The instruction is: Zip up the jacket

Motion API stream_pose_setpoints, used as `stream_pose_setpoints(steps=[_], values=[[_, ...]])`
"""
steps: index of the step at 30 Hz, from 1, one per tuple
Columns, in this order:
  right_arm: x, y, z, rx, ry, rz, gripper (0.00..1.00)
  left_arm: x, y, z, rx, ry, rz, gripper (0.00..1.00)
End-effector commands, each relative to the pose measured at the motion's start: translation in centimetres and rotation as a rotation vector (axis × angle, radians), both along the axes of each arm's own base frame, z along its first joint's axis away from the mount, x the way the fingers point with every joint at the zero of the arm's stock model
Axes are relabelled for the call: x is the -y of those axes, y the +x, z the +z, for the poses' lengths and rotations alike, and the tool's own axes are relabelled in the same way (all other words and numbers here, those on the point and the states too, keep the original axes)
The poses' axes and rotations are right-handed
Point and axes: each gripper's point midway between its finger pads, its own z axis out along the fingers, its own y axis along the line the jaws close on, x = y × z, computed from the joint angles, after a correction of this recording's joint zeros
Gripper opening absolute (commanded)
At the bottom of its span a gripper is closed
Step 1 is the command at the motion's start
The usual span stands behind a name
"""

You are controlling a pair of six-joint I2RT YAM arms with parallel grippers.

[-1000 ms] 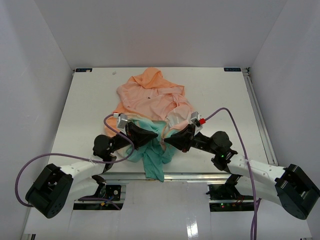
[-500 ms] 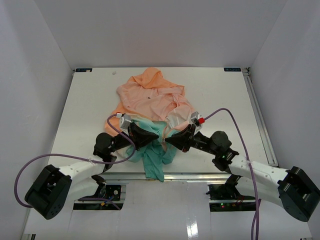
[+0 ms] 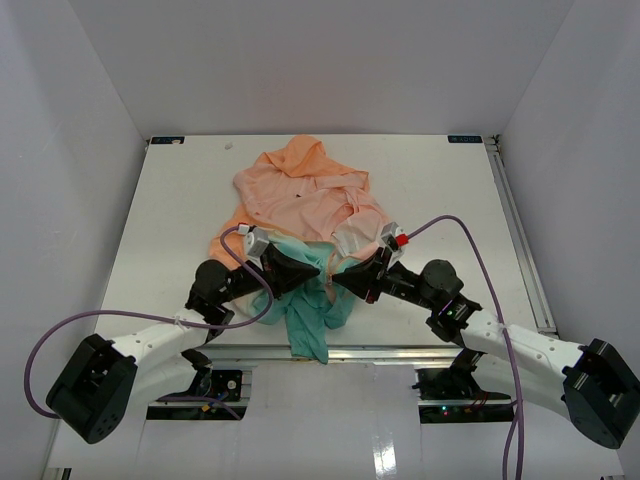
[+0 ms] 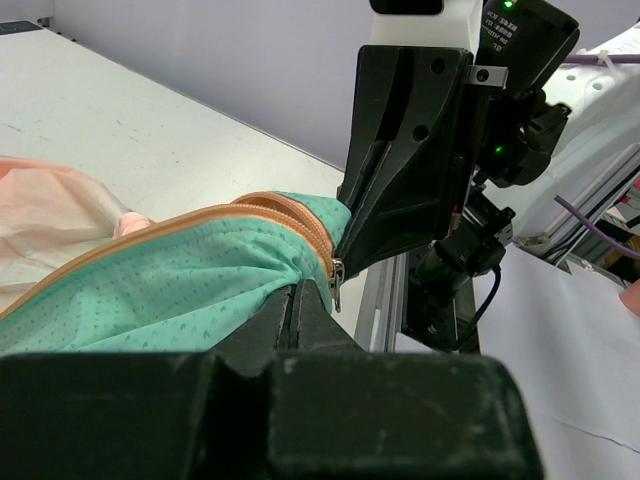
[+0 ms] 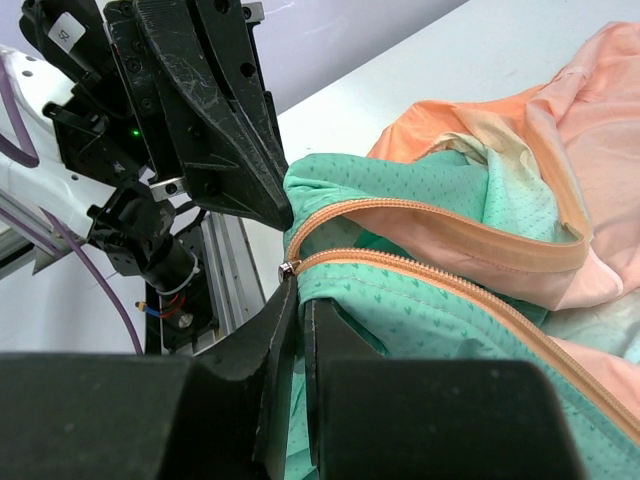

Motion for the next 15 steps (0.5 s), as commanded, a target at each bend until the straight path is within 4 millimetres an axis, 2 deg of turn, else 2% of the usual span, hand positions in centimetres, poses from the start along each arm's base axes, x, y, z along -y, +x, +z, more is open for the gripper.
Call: stream_pose_setpoints(steps=[1,10,15], values=[[-0.19,0.52,2.87,0.075,0.032,-0.015,0.08,0.48,0.23,0.72,0.042,0.024,0.001,0.0],[0.19,1.23,3.56,0.087,0.005,-0.061,0.08,0.93,0.27,0.52,0.061,0.064,0.006,0.0],[0.08,1.11,3.08,0.082,-0.007,-0.05,0.08,0.72,-0.64,1.24,0.079,0.034,-0.019,0.01]])
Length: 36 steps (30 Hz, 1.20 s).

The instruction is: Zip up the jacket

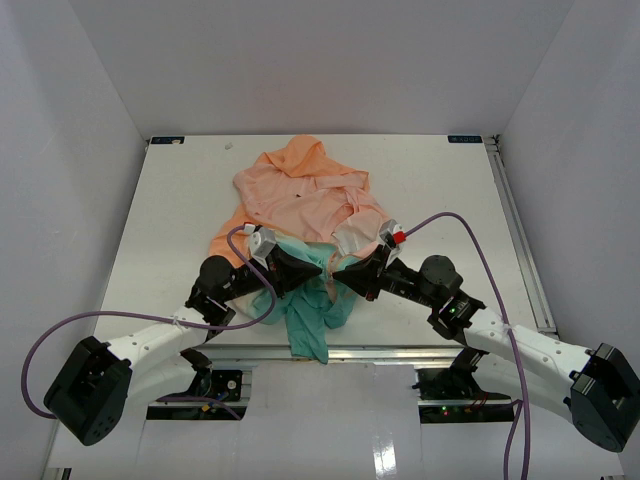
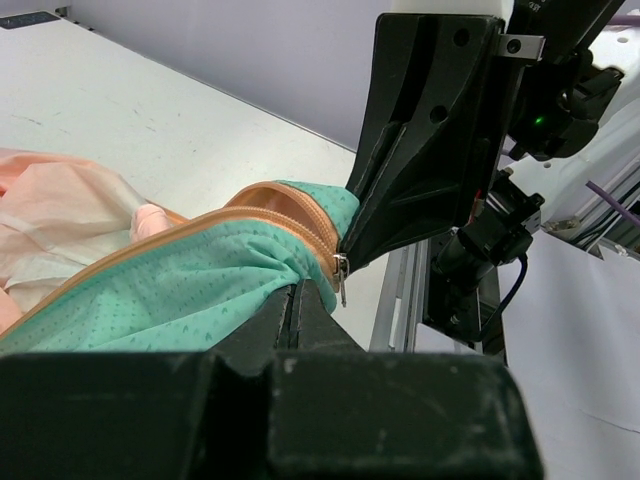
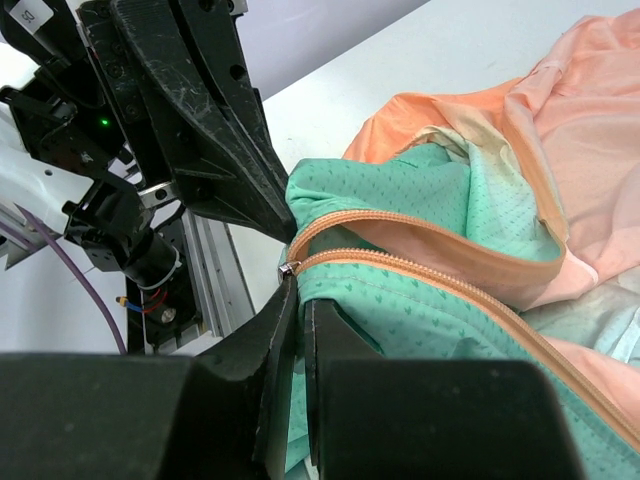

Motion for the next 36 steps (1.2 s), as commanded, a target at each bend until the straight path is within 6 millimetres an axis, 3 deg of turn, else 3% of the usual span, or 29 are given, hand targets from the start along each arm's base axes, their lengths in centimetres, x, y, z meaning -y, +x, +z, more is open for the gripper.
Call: stream_pose_setpoints(steps=[1,5,9,20,23,30,36], values=[[-0.2,0.5,2.6,0.066,0.043,-0.016,0.08,0.1,-1.3,1.9,0.051,-0.039,-0.049,0.08],[-0.2,0.4,1.7,0.053,0.036,-0.008,0.08,0.1,-2.0,2.2,0.05,-0.058,-0.083,0.3],[-0.2,0.3,1.8,0.057,0.041,-0.004,0.08,0.6,-2.4,2.0,0.033,-0.049,-0.127,0.41],[0.0,-0.1,2.4,0.063,0.062,0.005,0.08,1.3,-2.1,1.1,-0.003,-0.018,-0.164,0.47],[-0.1,-0.2,2.3,0.06,0.065,0.01,0.08,1.4,-2.3,1.1,-0.001,-0.021,-0.176,0.44],[-0.1,-0.2,1.8,0.049,0.059,0.011,0.08,1.4,-2.4,1.1,-0.002,-0.017,-0.189,0.0],[0.4,0.7,2.7,0.054,0.038,-0.049,0.08,1.0,-2.7,1.2,0.017,-0.014,-0.173,0.0]])
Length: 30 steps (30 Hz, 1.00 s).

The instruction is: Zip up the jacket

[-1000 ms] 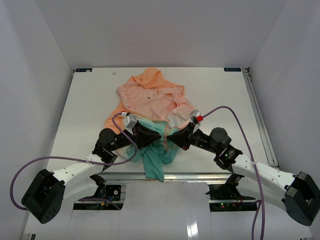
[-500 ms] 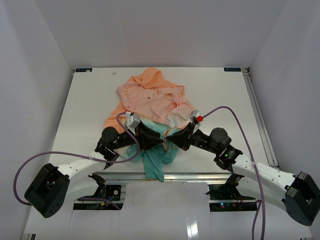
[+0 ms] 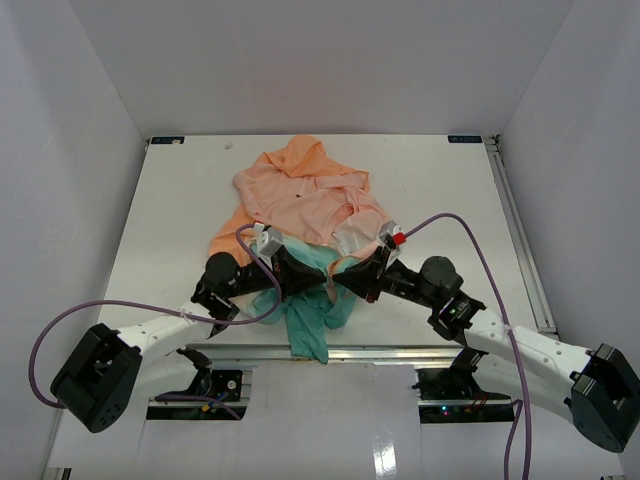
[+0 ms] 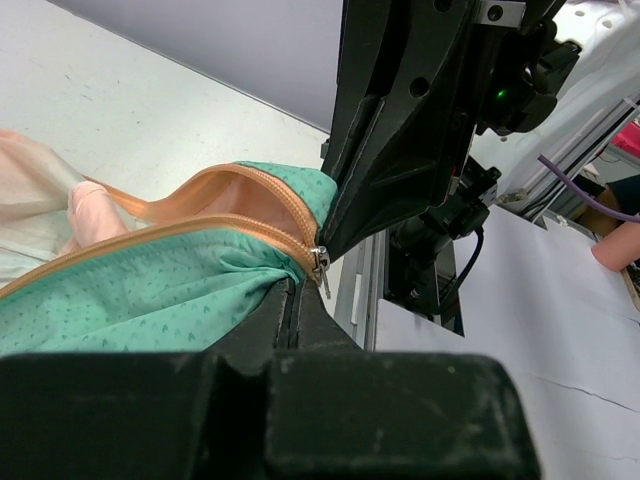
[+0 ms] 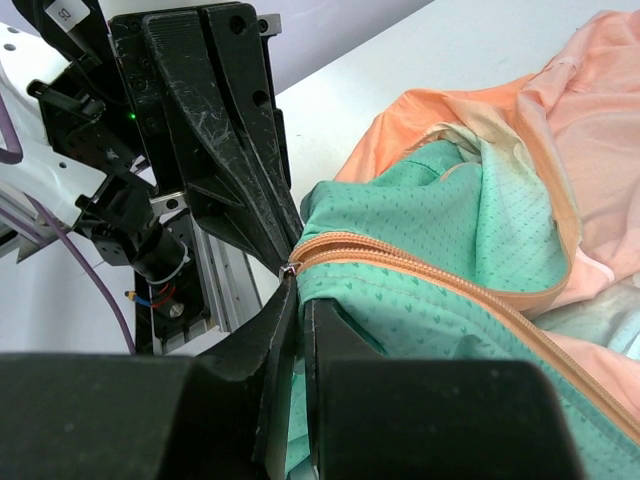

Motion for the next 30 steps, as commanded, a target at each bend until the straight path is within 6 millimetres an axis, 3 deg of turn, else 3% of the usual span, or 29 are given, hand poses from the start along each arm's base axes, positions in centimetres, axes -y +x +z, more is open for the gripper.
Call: stream_pose_setpoints(steps=[1,5,30], values=[[0.5,1.4,3.2,0.068,0.034,-0.078,0.08,-0.1,-1.3,2.1,0.081,-0.032,-0.048,0.0],[0.4,1.6,4.3,0.082,0.025,-0.081,0.08,0.0,-1.4,1.9,0.087,-0.015,-0.053,0.0],[-0.9,3.2,5.0,0.097,-0.155,-0.06,0.08,1.2,-1.6,1.0,0.145,0.077,-0.058,0.0]])
